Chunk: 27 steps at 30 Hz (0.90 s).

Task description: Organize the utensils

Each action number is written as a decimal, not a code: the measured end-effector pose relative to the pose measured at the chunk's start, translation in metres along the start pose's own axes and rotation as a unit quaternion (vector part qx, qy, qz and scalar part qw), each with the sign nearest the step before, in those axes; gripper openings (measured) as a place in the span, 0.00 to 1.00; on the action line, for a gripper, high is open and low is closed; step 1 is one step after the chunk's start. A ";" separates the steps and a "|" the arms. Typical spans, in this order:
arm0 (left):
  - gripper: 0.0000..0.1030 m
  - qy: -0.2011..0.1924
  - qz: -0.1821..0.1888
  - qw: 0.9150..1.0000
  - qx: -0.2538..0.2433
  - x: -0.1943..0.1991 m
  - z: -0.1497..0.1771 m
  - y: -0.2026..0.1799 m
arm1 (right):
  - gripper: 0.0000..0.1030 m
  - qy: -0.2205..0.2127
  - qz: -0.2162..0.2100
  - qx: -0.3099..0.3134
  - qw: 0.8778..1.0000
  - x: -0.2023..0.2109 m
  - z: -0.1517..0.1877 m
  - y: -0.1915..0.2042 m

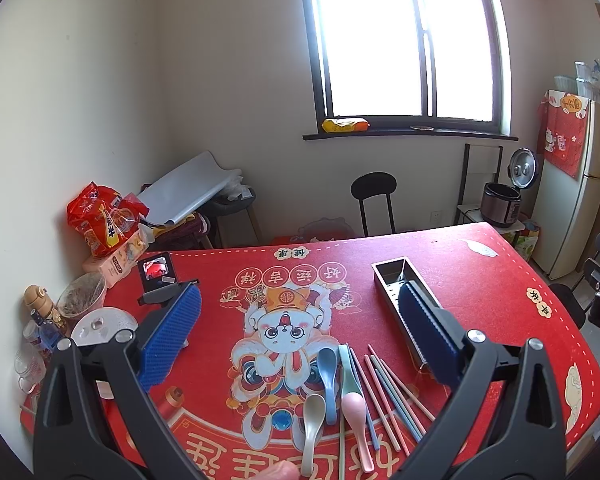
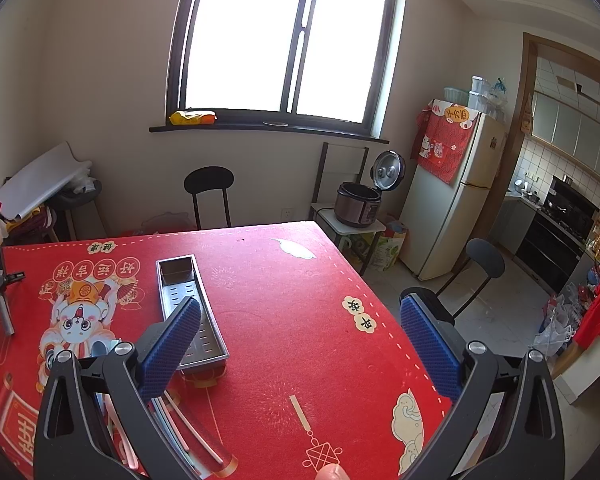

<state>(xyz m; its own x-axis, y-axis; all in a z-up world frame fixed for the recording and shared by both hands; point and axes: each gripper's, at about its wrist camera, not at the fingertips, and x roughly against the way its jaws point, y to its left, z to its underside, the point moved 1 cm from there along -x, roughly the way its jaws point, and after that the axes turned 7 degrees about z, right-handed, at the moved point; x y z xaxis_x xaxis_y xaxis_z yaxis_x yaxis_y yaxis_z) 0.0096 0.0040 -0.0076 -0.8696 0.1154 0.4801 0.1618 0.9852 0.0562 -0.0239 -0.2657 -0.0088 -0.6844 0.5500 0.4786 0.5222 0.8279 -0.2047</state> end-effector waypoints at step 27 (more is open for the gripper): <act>0.95 -0.001 -0.002 1.000 0.001 0.001 -0.002 0.001 | 0.95 0.004 0.002 -0.004 1.000 -0.001 0.003 -0.001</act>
<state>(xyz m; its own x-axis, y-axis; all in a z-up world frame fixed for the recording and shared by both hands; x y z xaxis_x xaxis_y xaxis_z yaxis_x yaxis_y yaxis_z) 0.0096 0.0047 -0.0051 -0.8711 0.1126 0.4781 0.1586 0.9857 0.0569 -0.0253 -0.2669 -0.0121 -0.6787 0.5516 0.4848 0.5283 0.8253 -0.1994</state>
